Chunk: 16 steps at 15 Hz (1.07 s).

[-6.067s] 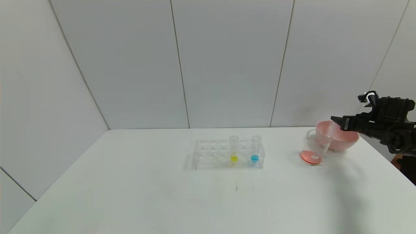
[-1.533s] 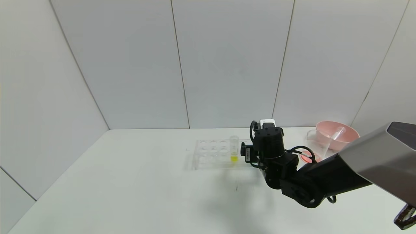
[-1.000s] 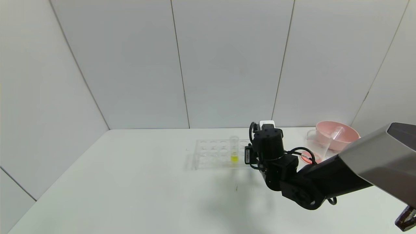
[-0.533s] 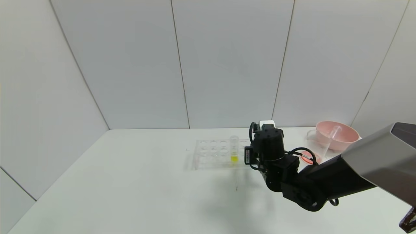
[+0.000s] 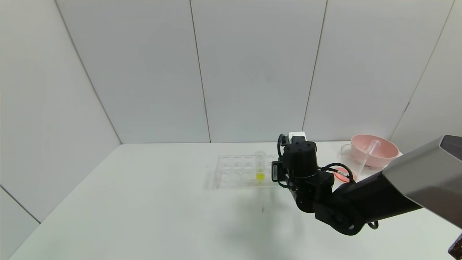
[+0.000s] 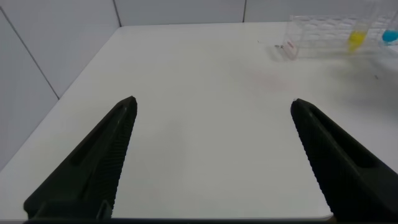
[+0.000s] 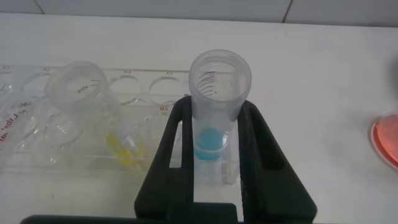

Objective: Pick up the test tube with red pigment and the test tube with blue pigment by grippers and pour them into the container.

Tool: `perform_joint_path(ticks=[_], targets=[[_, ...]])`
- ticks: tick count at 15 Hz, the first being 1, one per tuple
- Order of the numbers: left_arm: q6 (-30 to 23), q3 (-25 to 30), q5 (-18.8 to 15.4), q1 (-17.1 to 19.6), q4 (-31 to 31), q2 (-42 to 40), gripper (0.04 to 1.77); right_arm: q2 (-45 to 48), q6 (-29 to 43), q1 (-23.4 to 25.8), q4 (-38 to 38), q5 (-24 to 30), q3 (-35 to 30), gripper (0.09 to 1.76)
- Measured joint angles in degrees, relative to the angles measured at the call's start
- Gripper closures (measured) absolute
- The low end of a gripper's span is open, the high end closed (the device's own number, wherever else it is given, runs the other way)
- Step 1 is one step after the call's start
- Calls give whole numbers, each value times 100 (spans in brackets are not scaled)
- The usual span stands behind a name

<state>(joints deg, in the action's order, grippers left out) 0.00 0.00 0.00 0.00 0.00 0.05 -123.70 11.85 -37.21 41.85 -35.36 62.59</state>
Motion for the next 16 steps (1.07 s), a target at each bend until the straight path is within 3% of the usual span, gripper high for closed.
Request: perform_joint_path(ticks=[16], targets=[[0,0,0,0,0,0,5,1076,-354,-30,-17,-2,-341,137]])
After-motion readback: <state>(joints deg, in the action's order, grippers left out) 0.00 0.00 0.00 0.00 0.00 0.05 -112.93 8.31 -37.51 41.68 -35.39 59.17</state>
